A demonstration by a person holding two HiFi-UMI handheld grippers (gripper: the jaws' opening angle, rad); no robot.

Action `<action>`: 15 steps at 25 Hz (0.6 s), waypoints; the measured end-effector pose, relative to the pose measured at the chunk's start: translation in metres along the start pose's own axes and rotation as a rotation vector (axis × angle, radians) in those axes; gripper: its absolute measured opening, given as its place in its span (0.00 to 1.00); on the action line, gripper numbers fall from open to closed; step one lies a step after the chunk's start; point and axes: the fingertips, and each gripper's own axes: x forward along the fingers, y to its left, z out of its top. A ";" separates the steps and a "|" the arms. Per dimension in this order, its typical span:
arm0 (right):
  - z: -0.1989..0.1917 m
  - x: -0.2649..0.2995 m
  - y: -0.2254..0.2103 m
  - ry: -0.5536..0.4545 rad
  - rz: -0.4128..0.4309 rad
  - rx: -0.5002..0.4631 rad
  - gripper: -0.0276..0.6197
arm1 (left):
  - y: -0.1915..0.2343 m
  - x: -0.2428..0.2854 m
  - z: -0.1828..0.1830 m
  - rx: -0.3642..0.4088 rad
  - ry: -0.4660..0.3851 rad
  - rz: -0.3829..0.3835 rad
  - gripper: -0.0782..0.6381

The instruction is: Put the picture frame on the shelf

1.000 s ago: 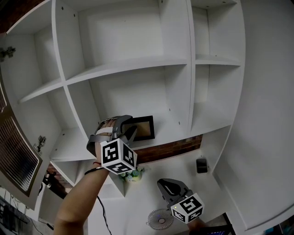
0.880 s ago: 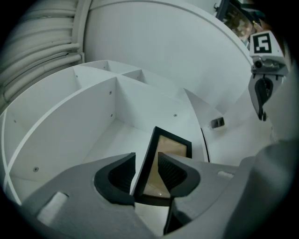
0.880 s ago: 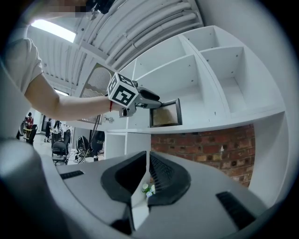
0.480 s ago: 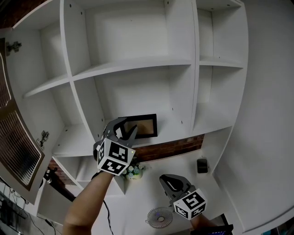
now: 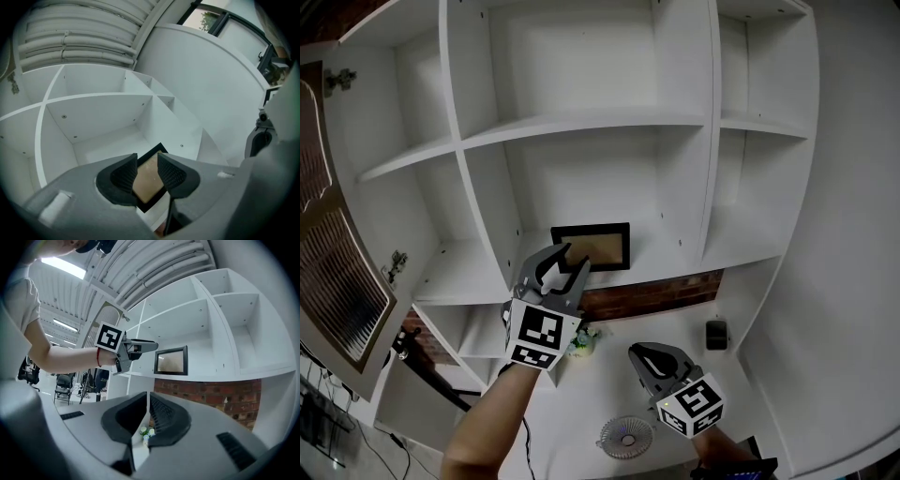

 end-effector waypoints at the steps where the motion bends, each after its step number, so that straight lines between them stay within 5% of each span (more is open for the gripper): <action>1: 0.001 0.000 0.000 -0.003 0.000 -0.001 0.07 | -0.002 -0.003 0.002 -0.008 -0.016 0.003 0.30; 15: 0.004 -0.002 0.001 -0.029 -0.002 0.010 0.07 | -0.036 -0.038 -0.012 -0.117 -0.092 -0.003 0.16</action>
